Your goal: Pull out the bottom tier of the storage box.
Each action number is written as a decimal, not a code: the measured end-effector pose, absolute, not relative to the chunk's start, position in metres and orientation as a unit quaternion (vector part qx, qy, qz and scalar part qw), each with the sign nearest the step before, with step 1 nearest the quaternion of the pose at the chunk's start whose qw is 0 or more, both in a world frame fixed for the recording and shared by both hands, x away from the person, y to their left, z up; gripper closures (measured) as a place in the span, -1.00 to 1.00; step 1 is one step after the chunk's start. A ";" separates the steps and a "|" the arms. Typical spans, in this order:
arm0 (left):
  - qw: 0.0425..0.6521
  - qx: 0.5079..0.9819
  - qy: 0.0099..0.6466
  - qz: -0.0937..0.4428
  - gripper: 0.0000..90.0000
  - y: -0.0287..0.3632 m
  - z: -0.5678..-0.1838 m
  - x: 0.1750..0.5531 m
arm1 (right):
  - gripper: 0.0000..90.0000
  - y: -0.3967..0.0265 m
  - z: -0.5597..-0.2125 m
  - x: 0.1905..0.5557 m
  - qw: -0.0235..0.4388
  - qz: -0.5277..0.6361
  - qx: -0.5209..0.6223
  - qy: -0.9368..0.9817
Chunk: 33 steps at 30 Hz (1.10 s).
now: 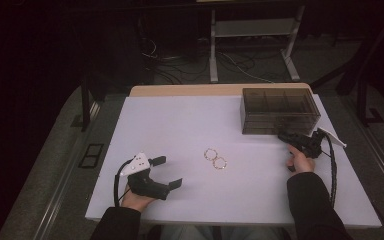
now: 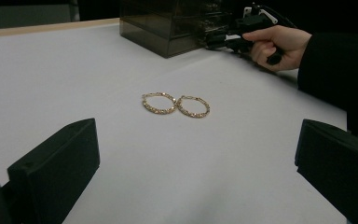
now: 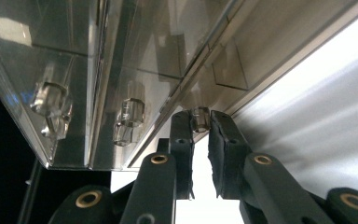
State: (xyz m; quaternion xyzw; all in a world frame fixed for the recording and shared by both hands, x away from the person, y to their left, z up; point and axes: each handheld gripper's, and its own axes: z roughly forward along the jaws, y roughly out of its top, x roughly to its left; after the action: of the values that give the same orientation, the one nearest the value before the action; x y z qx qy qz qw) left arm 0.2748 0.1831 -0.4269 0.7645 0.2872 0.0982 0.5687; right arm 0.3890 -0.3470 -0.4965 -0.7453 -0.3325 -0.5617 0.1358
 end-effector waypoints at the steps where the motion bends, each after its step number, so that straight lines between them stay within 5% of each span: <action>1: 0.568 0.765 0.287 0.099 -1.00 0.183 -0.427 0.275 | 0.75 -0.346 -0.496 0.389 0.130 -0.560 -0.746 -0.334; 33: 0.567 0.765 0.287 0.103 -1.00 0.186 -0.426 0.274 | 0.76 -0.337 -0.496 0.366 0.105 -0.570 -0.753 -0.311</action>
State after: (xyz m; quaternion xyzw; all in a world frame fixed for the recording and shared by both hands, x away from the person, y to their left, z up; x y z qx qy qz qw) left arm 0.2741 0.1855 -0.4264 0.7650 0.2869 0.1035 0.5673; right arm 0.3659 -0.3368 -0.4964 -0.7529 -0.3111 -0.5704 0.1048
